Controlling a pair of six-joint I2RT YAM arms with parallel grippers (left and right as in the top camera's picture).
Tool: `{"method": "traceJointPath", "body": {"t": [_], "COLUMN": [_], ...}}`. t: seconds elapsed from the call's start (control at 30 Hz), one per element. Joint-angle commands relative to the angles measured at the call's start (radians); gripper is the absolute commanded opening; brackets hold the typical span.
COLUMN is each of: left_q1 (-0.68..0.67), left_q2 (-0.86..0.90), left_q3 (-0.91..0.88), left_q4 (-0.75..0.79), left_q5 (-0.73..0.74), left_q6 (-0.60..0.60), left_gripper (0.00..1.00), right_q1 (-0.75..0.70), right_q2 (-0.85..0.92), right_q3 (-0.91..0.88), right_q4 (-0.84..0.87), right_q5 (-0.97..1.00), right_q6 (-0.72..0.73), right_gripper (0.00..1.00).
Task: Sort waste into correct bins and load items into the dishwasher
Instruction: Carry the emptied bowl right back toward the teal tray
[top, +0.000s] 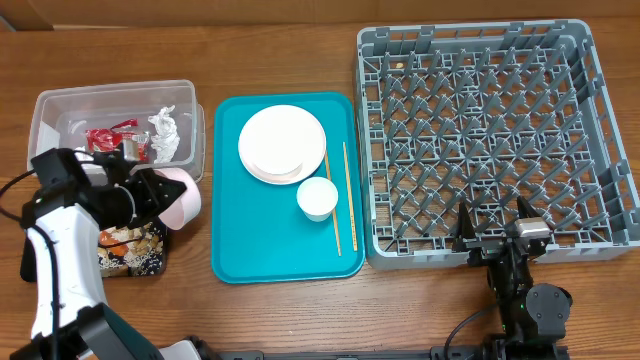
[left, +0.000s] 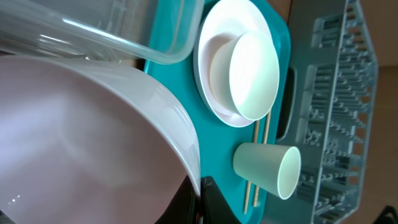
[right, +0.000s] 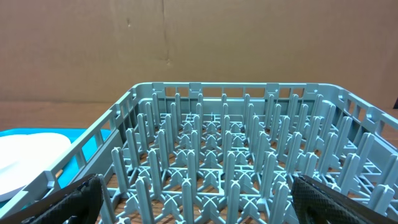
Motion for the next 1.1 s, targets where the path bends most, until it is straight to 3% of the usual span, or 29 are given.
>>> {"method": "traceJointPath", "body": {"t": [0.0, 0.37, 0.83, 1.07], "left_q1": [-0.047, -0.283, -0.808, -0.952], "left_q2": [-0.063, -0.174, -0.166, -0.1], "left_q3": [0.029, 0.029, 0.028, 0.027], "left_q4": [-0.001, -0.014, -0.047, -0.054], "left_q5": [-0.084, -0.28, -0.699, -0.757], "left_q6": [-0.032, -0.146, -0.307, -0.341], "left_gripper": [0.04, 0.04, 0.04, 0.04], "right_q1": [-0.006, -0.006, -0.006, -0.006], "right_q2": [-0.01, -0.01, -0.01, -0.01], "right_q3": [-0.011, -0.011, -0.011, -0.011], "right_q4": [0.005, 0.005, 0.005, 0.005], "right_q5": [-0.002, -0.002, -0.002, -0.002], "right_q6": [0.004, 0.004, 0.004, 0.004], "right_gripper": [1.0, 1.0, 1.0, 1.0]}}
